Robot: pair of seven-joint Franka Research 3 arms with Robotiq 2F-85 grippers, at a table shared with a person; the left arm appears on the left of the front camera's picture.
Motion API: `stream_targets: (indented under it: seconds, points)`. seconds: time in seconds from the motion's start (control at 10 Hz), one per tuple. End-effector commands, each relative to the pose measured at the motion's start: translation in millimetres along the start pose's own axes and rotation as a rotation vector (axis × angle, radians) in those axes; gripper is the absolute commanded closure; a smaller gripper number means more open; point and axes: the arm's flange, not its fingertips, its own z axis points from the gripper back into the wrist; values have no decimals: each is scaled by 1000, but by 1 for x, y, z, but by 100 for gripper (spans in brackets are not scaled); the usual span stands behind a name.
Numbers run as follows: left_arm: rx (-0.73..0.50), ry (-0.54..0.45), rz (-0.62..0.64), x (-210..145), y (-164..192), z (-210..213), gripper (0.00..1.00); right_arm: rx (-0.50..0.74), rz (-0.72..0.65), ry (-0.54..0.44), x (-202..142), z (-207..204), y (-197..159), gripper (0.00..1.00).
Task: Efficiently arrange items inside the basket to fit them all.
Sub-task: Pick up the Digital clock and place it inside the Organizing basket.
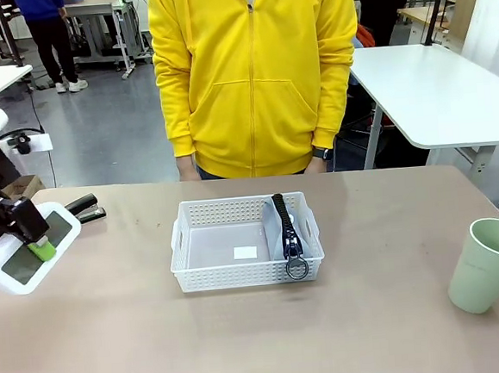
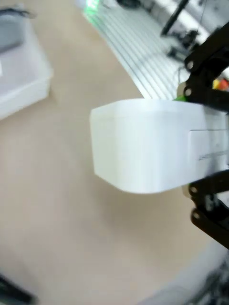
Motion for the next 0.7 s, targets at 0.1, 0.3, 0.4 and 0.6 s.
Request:
stream_targets:
  seconds: [0.1, 0.3, 0.4, 0.6]
  points:
    - [-138, -135, -225, -1, 18, 3, 100, 17, -1, -11, 1, 0, 3, 0]
    - [-2, -39, -145, 2, 2, 2, 100, 17, -1, -11, 1, 0, 3, 0]
    - [-2, -39, -145, 2, 2, 2, 100, 17, -1, -11, 1, 0, 3, 0]
    - [-2, -39, -145, 2, 2, 2, 100, 17, -1, -11, 1, 0, 3, 0]
